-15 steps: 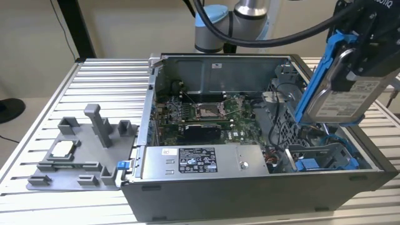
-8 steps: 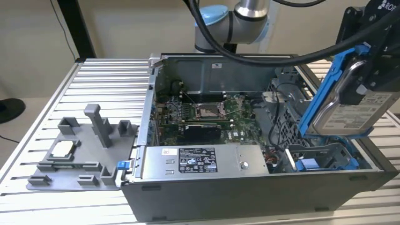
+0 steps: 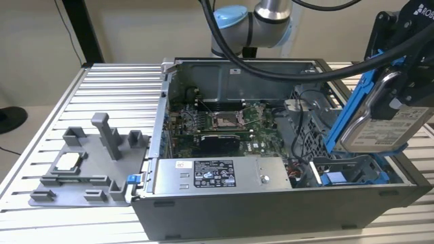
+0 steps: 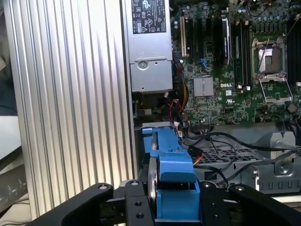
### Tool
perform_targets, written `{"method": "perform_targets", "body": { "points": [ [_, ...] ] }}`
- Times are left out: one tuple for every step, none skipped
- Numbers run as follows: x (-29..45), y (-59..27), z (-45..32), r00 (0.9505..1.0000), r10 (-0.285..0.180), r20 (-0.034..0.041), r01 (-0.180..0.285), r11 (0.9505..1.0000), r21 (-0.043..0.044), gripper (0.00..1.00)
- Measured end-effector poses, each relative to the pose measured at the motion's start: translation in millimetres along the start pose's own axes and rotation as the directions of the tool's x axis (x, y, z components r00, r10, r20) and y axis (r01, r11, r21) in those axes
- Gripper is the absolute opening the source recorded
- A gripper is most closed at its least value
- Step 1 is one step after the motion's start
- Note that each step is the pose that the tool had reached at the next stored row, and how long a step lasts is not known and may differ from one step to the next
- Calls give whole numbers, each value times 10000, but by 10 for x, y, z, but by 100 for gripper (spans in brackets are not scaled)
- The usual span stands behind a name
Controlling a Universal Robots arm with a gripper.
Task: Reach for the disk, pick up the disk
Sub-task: 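Pick up the disk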
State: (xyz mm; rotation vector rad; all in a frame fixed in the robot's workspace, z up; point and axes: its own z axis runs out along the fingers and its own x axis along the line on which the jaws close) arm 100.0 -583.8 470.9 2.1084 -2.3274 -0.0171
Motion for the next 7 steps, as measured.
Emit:
{"method": "perform_targets", "body": {
  "points": [
    [0, 0, 0, 10000, -1, 0, 1, 10000, 0, 0],
    [0, 0, 0, 10000, -1, 0, 1, 10000, 0, 0],
    [0, 0, -1, 10000, -1, -1, 1, 10000, 0, 0],
    [5, -1, -1, 10000, -1, 0, 1, 10000, 0, 0],
    [9, -1, -1, 10000, -1, -1, 1, 10000, 0, 0],
    [9, -1, -1, 10000, -1, -1, 1, 10000, 0, 0],
    [9, -1, -1, 10000, -1, -1, 1, 10000, 0, 0]
  ]
}}
